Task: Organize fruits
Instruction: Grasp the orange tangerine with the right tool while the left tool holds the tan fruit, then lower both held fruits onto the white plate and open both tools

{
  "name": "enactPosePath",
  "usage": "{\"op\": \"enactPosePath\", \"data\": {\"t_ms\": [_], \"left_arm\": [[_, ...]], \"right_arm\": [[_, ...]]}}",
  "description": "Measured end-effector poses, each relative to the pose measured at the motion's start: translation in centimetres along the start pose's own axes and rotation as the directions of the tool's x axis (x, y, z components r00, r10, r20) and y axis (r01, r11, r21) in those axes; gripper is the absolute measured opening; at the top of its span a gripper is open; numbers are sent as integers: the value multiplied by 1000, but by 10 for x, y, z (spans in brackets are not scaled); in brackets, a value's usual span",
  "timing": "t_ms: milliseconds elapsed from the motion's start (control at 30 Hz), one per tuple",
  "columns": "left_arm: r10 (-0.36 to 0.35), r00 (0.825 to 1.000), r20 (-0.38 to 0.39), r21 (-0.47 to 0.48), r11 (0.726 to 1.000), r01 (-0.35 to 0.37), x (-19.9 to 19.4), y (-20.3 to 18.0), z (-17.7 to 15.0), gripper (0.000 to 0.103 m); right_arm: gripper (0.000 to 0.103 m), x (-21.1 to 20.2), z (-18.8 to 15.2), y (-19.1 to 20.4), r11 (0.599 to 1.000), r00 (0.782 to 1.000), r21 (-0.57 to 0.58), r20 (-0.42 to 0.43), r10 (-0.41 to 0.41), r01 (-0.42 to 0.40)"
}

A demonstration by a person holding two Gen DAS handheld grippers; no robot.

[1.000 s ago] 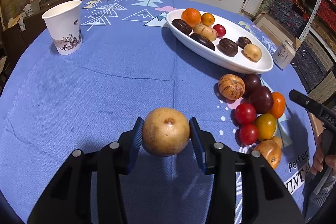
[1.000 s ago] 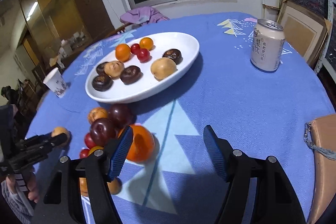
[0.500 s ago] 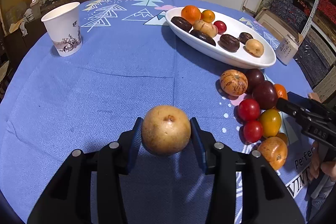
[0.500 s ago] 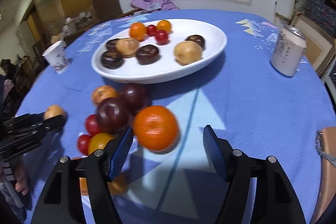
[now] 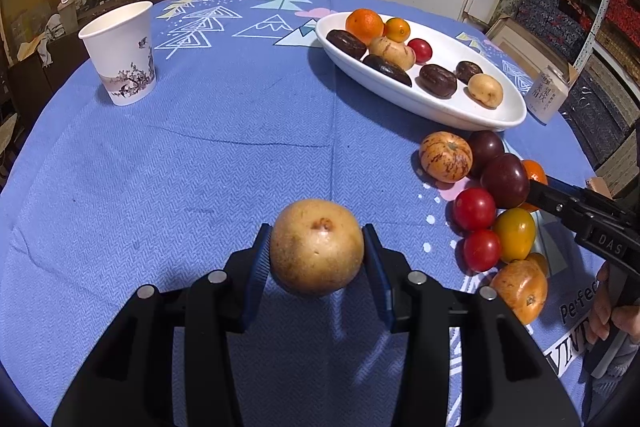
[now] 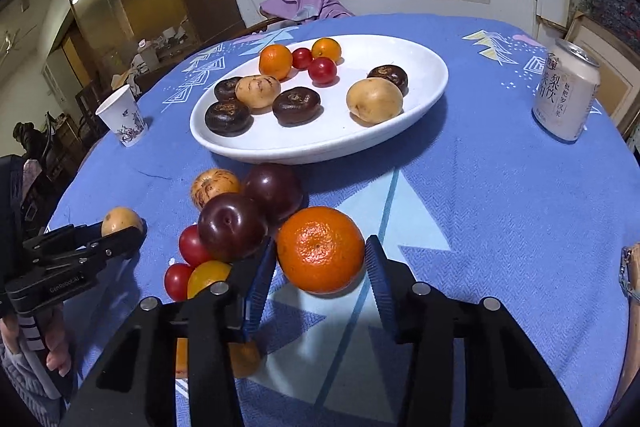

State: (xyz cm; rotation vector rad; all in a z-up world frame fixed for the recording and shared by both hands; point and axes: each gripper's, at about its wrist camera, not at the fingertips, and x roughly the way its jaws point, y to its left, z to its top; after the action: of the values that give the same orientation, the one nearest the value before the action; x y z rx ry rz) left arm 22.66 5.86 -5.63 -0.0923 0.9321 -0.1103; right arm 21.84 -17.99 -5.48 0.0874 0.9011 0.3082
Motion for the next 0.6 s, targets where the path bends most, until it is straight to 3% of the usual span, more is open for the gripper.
{"op": "enactPosePath", "data": {"t_ms": [200,367,600], "left_arm": [[-7,1000,-4,-5,1000,7,1,1,0,44],[-51,999,-7,-32,998,50,0,7,1,44],[-44,999,18,-55,997,45,-9,8,-5,43]], "right_arm": [[47,0,-2,2,1000,1000,-13,2,-3,3],[46,-11,-3,-6,999,1000,29,24,17,-17],[46,-20,-5,-18,995,998,84,33,44,-46]]}}
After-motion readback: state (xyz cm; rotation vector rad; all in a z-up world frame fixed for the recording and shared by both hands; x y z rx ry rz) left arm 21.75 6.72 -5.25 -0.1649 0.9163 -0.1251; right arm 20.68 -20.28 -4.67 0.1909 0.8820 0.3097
